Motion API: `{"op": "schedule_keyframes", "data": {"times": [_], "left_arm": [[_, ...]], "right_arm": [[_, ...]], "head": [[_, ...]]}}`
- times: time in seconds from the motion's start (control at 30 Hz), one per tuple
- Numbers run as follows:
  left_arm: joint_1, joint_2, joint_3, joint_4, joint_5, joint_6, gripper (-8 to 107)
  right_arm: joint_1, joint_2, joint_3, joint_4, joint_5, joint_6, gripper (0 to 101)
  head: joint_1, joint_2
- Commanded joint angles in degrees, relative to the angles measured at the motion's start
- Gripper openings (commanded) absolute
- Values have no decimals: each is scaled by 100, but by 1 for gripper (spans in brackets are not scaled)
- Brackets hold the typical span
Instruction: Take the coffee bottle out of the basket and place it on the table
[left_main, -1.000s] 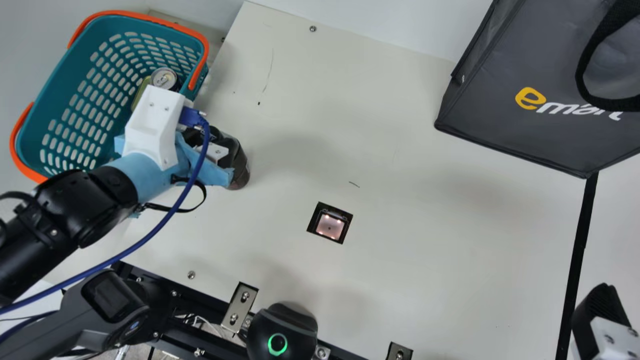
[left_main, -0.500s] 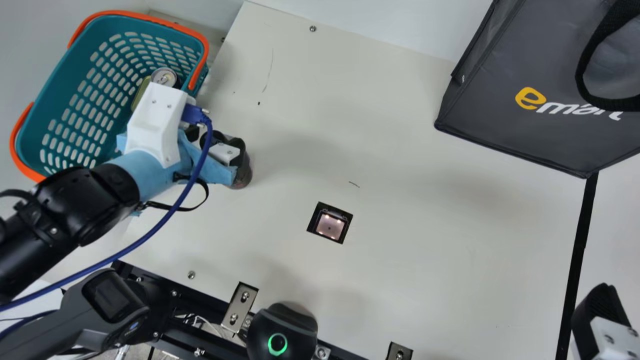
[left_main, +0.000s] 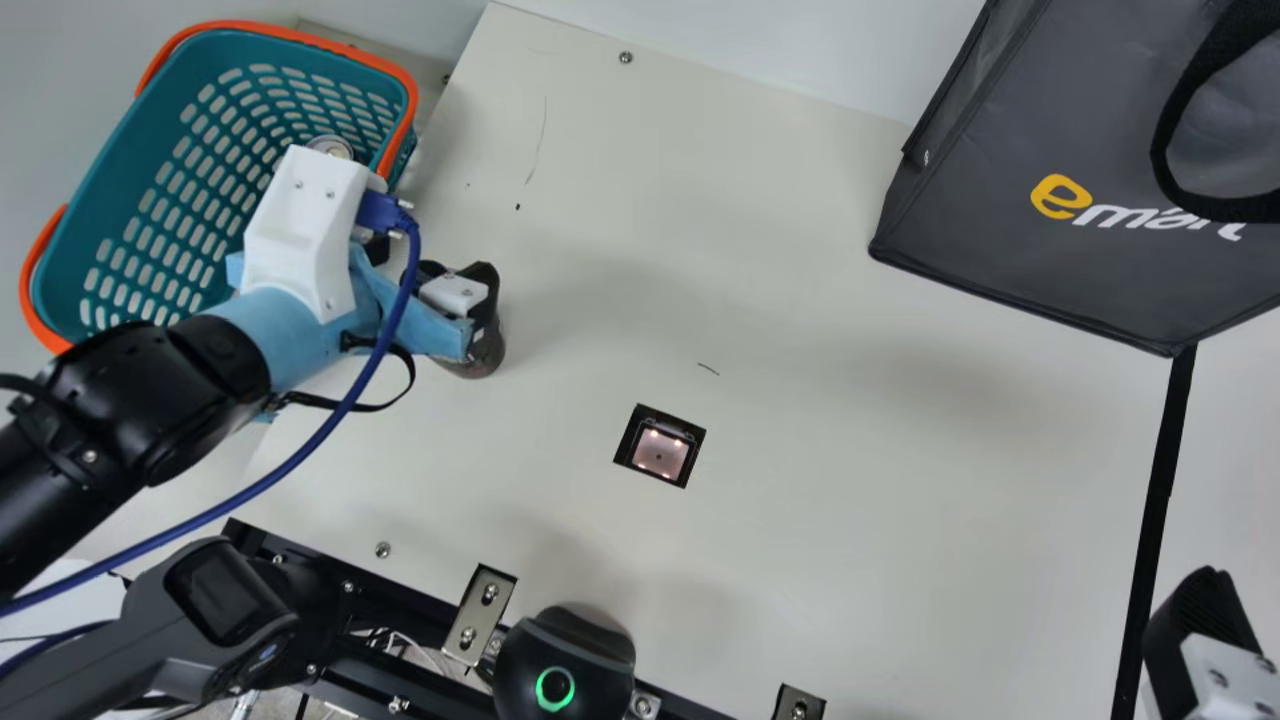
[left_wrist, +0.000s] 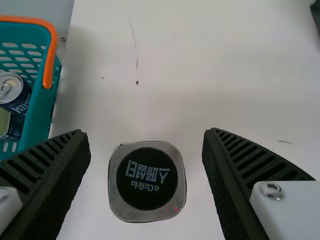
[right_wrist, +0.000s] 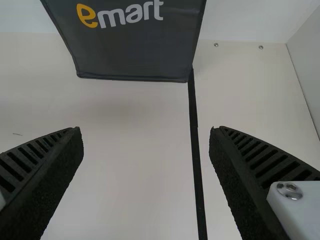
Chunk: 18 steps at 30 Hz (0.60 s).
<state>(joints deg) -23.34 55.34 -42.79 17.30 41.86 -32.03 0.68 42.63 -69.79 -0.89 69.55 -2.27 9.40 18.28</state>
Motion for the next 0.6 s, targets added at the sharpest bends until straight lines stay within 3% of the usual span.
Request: {"op": "schedule_keyframes", "data": {"times": [0.0, 0.57], "left_arm": [[39, 7, -38, -17, 11, 40, 90], [642, -61, -254, -320, 16, 644, 90]], "right_arm": [[0, 0, 0, 0, 0, 0, 91], [0, 0, 0, 0, 2, 0, 91]], "head": [[-148, 14], [-148, 14]]}}
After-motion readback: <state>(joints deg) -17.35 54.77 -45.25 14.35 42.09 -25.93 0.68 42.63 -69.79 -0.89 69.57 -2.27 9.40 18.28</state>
